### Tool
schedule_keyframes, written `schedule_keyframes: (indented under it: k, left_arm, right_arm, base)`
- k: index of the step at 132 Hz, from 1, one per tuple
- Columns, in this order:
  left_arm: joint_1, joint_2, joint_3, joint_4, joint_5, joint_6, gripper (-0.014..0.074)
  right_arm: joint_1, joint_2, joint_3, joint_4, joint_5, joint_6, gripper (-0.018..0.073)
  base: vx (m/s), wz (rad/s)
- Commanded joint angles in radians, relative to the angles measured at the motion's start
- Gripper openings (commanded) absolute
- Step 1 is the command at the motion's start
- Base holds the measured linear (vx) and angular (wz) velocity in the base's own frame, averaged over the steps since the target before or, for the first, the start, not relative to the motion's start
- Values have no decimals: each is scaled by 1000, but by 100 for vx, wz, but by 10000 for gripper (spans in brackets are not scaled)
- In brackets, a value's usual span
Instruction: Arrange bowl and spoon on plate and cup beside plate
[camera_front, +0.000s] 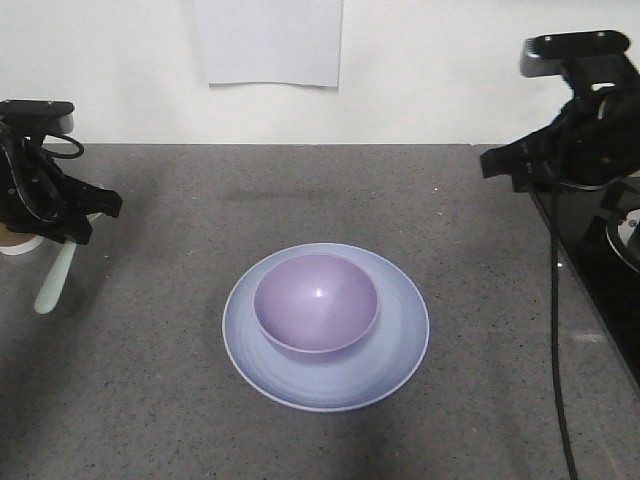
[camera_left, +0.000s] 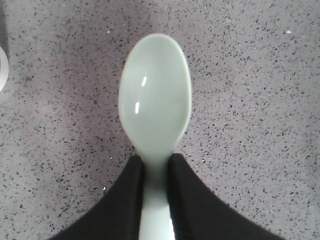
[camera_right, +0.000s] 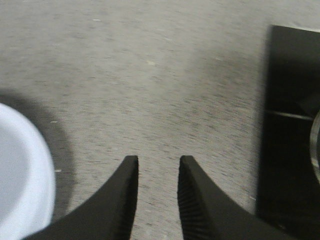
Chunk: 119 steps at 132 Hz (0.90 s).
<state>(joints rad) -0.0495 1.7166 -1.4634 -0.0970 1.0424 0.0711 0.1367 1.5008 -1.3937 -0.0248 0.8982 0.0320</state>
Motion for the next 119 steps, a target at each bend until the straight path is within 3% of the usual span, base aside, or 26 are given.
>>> schedule_keyframes:
  k: [1,27,119]
  left_arm:
    - [-5,-50,-24,-11,-29,-4,-8]
    - [-5,-50,-24,-11,-29,-4,-8]
    - [-5,-50,-24,-11,-29,-4,-8]
  right_arm:
    - [-53,-50,-24,-23,-13,-5,123]
    - [-90,-77,-24,-34,1,-32,-15]
    - [-89,-83,-24,-30,131,-24,-7]
  base:
    - [0,0]
    - [0,0]
    - [0,0]
